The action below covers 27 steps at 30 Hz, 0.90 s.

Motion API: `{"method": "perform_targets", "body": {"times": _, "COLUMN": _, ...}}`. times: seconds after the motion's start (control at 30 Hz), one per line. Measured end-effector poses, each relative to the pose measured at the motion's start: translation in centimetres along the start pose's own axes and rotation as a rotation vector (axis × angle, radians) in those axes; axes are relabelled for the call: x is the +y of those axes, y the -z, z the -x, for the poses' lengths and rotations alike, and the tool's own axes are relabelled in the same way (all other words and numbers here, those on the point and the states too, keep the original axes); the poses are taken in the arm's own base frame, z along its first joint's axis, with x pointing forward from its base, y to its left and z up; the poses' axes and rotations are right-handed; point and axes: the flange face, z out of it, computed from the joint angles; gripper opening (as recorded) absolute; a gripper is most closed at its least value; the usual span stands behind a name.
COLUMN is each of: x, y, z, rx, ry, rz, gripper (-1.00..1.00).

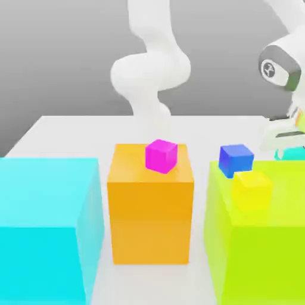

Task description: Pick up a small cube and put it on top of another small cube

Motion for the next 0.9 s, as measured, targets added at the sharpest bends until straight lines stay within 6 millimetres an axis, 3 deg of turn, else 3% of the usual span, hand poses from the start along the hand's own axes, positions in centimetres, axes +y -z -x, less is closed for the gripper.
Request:
{"method": "perform_targets", "body": {"times": 0.2, "x": -0.7, "y": 4.3, "z": 2.7, "rx": -0.016, "ry": -0.029, "rz": 0.047, "gripper": -1.00}}
{"method": "perform_targets", "body": {"times": 0.43, "x": -2.4, "y": 9.7, "z": 5.9, "rx": -0.107, "ry": 0.062, "rz": 0.092, "gripper": -1.00}}
{"method": "perform_targets", "body": {"times": 0.9, "x": -8.5, "y": 19.1, "z": 12.4, "rx": -0.285, "ry": 0.270, "rz": 0.136, "gripper": -1.00}}
